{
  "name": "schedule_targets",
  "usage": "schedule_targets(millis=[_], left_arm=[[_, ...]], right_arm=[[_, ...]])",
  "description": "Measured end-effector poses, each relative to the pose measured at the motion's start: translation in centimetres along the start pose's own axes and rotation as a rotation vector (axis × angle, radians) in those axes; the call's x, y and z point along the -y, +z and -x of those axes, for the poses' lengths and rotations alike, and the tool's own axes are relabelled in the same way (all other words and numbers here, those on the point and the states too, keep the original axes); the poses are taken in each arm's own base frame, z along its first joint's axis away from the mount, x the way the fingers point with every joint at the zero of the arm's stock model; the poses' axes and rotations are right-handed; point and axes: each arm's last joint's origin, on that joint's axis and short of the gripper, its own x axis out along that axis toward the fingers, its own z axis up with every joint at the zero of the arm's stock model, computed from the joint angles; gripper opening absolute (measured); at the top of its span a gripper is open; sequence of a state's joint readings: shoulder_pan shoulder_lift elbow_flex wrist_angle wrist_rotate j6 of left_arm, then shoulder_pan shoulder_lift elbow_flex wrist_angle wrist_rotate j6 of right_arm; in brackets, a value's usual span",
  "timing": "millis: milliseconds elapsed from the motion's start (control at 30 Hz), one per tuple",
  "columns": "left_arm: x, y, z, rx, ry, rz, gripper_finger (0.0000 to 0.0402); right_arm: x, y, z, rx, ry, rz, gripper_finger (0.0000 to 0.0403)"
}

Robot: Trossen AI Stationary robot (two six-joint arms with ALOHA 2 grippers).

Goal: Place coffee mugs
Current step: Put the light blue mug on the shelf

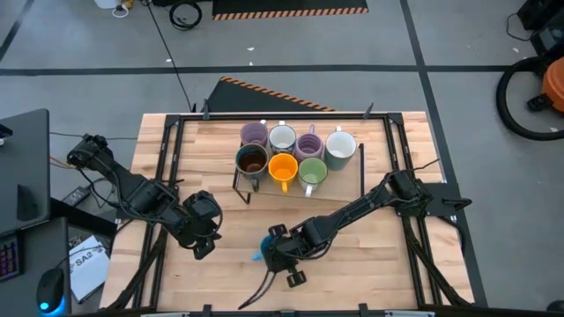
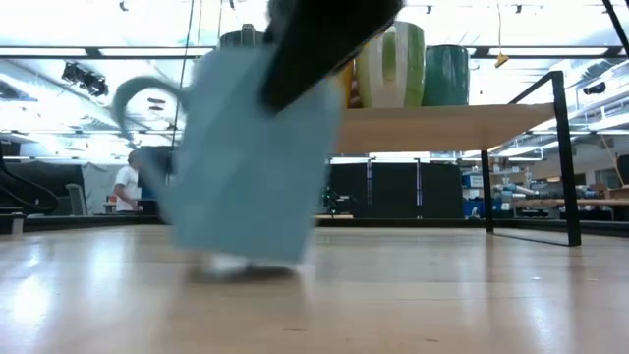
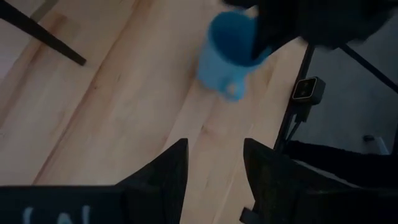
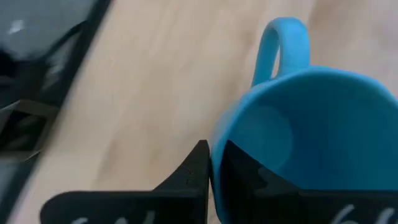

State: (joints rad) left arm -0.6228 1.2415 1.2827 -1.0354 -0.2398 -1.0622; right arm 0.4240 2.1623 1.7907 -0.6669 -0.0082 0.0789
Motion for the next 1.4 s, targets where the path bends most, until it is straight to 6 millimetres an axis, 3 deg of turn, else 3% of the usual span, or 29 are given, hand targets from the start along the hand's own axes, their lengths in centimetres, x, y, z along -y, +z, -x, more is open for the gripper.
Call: schedule_targets(millis=[167, 433, 633, 1167, 1400], left_arm=[[-0.1, -0.1, 0.0, -0.004, 0.012, -0.004, 0.0162], [-0.3, 0.1, 0.0, 0.056, 0.053, -0.025, 0.0162], [-0.3, 0.1, 0.0, 0.063, 0.056, -0.033, 0.0162], [-0.3, 0.1, 0.0, 0.070, 0.060, -0.032, 0.0162], [-0.3, 0.2, 0.0, 0.092, 0.071, -0.024, 0.0162]], right_arm=[[-1.3, -0.1, 5.6, -0.022, 0.063, 0.005, 0.0032], [-3.1, -2.0, 15.3, -0.053, 0.083, 0.035, 0.0032], [-3.0, -4.2, 19.7, -0.141, 0.041, 0.014, 0.0032], [-1.2, -8.3, 26.1, -0.283, -0.131, 0.249, 0.0032], [0.2, -10.2, 26.2, -0.296, -0.151, 0.269, 0.0032]])
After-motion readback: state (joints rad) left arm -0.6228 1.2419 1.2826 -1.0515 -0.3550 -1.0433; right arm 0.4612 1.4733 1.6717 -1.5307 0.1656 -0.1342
